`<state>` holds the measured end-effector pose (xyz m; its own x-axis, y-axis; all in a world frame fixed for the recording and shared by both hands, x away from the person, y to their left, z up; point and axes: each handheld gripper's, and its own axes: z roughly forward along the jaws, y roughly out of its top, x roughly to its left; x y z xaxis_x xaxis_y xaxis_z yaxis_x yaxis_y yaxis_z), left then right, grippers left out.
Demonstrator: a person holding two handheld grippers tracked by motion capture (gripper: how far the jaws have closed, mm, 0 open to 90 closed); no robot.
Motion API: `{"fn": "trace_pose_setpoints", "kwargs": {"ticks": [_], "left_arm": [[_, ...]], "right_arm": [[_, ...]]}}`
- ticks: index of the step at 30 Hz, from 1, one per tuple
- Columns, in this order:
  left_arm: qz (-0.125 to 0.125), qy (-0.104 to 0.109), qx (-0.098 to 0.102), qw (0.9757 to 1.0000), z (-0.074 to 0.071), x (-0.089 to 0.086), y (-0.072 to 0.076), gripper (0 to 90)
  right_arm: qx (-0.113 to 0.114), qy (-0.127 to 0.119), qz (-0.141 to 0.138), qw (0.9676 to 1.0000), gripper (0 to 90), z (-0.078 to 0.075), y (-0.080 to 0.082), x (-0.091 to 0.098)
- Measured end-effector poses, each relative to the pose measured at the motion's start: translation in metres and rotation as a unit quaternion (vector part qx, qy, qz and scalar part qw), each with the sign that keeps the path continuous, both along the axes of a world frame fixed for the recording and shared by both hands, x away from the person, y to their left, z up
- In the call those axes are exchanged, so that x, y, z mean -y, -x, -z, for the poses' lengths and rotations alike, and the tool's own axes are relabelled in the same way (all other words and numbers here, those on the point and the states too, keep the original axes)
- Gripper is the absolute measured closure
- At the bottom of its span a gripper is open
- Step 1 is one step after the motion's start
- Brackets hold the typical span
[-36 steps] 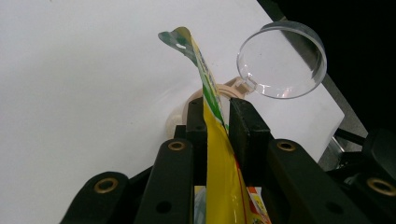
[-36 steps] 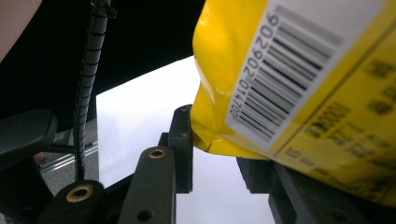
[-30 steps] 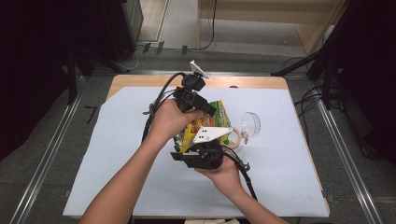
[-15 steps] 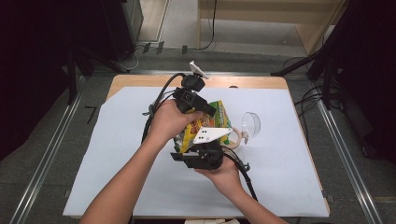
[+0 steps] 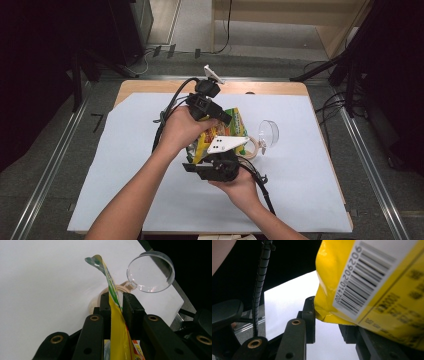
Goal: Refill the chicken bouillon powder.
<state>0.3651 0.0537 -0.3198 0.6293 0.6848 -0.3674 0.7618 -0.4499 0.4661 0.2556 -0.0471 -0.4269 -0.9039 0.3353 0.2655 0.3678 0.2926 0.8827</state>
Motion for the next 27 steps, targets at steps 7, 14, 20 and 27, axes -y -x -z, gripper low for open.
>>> {"fn": "trace_pose_setpoints", "kwargs": {"ticks": [7,14,20,27], "left_arm": [[0.000,0.000,0.000,1.0000,0.0000,-0.0005,0.0000,78.5],[0.000,0.000,0.000,1.0000,0.0002,-0.0006,-0.0002,78.6],[-0.001,0.002,0.000,1.0000,-0.0003,-0.0002,0.0001,78.6],[-0.001,0.002,-0.002,1.0000,-0.0004,-0.0003,-0.0008,78.5]], "right_arm": [[0.002,0.001,0.000,1.0000,70.8,0.0002,-0.0001,-0.0003],[0.002,0.001,0.001,1.0000,70.8,0.0003,-0.0001,-0.0004],[0.001,0.000,0.001,1.0000,70.8,-0.0003,0.0000,-0.0003],[-0.001,-0.002,0.002,1.0000,70.8,-0.0013,0.0003,-0.0004]]}}
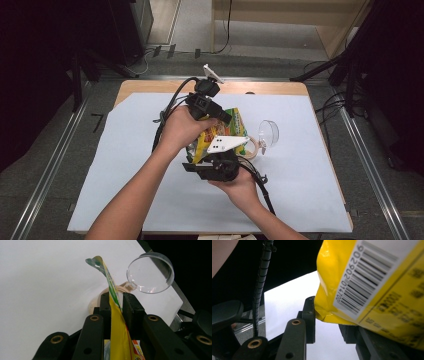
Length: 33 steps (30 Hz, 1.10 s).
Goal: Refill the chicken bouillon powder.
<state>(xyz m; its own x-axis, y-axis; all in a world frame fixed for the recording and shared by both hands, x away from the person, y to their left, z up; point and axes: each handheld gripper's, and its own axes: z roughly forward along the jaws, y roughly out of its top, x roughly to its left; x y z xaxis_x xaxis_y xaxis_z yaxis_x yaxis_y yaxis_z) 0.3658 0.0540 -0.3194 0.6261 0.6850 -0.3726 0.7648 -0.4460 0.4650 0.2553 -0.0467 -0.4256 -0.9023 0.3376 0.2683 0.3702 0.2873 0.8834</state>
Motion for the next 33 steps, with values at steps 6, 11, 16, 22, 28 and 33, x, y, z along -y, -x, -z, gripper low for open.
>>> {"fn": "trace_pose_setpoints", "kwargs": {"ticks": [6,11,16,22,28,33], "left_arm": [[-0.001,0.001,0.001,1.0000,0.0008,-0.0004,0.0000,78.5],[-0.001,0.002,0.001,1.0000,0.0005,-0.0001,0.0001,78.5],[0.000,0.001,0.001,1.0000,0.0006,-0.0003,-0.0004,78.5],[0.000,0.002,0.001,1.0000,0.0007,-0.0003,-0.0006,78.5],[0.000,0.003,0.001,1.0000,0.0011,-0.0006,-0.0012,78.5],[-0.002,0.005,-0.001,1.0000,0.0012,-0.0010,-0.0017,78.4]], "right_arm": [[0.001,0.003,0.000,1.0000,70.8,0.0011,-0.0005,-0.0001],[0.002,0.003,-0.001,1.0000,70.8,0.0010,-0.0008,0.0003],[0.000,0.003,-0.001,1.0000,70.8,0.0007,-0.0009,0.0003],[0.001,0.004,-0.001,1.0000,70.9,0.0008,-0.0011,0.0004],[0.001,0.004,-0.001,1.0000,70.8,0.0006,-0.0010,0.0005],[0.001,0.004,-0.001,1.0000,70.8,0.0000,-0.0009,0.0007]]}}
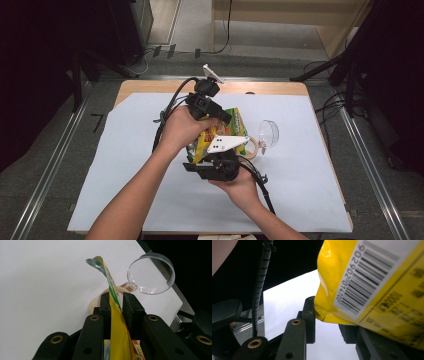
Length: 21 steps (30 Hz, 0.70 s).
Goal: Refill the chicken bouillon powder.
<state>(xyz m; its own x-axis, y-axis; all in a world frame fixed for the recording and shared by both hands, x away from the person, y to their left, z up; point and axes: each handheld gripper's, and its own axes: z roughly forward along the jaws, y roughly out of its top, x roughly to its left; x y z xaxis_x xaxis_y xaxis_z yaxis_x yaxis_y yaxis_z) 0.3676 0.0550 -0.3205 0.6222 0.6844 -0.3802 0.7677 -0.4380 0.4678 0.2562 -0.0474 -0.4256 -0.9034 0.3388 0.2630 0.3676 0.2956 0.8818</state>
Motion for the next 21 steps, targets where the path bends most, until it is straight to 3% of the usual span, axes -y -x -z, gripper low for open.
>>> {"fn": "trace_pose_setpoints", "kwargs": {"ticks": [9,21], "left_arm": [[-0.002,0.008,-0.010,0.9999,0.0009,-0.0027,-0.0028,78.3],[0.006,0.001,0.002,1.0000,-0.0019,0.0031,0.0038,78.6]], "right_arm": [[0.000,0.001,0.001,1.0000,70.5,-0.0020,0.0009,-0.0004],[0.001,0.005,0.008,1.0000,71.5,0.0006,0.0005,-0.0009]]}}
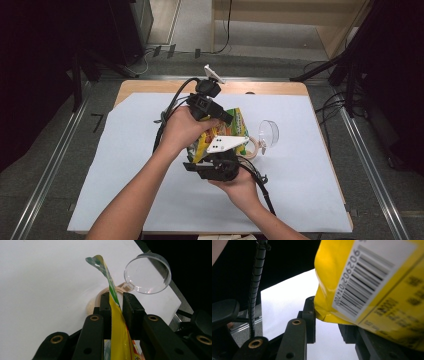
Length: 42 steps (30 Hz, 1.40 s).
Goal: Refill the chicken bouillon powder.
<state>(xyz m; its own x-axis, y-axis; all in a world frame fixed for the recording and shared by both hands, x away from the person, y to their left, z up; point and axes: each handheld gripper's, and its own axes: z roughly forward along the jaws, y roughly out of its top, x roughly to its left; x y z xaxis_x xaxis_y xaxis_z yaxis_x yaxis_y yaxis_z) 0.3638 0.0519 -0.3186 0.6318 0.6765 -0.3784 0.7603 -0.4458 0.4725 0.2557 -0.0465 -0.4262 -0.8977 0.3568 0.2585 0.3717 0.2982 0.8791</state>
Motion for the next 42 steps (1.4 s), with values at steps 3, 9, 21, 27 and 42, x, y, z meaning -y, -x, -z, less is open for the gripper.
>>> {"fn": "trace_pose_setpoints", "kwargs": {"ticks": [3,9,21,27,42], "left_arm": [[0.001,-0.001,0.004,1.0000,-0.0011,0.0009,0.0016,78.7],[0.003,-0.002,0.008,1.0000,-0.0033,0.0029,0.0030,79.1],[-0.010,-0.006,0.015,0.9998,-0.0040,-0.0021,0.0003,81.5],[-0.013,-0.009,0.016,0.9997,-0.0031,-0.0045,-0.0012,82.1],[-0.013,-0.006,0.008,0.9999,0.0002,-0.0027,-0.0036,81.5]], "right_arm": [[-0.001,0.000,0.000,1.0000,71.6,0.0000,-0.0001,0.0000],[-0.008,-0.005,-0.001,1.0000,72.4,0.0003,-0.0015,0.0005],[-0.007,-0.012,0.000,0.9999,72.0,-0.0007,-0.0002,0.0007],[0.002,-0.007,0.003,1.0000,69.9,-0.0010,0.0009,-0.0001],[0.000,-0.002,0.006,1.0000,70.4,-0.0010,0.0004,0.0006]]}}
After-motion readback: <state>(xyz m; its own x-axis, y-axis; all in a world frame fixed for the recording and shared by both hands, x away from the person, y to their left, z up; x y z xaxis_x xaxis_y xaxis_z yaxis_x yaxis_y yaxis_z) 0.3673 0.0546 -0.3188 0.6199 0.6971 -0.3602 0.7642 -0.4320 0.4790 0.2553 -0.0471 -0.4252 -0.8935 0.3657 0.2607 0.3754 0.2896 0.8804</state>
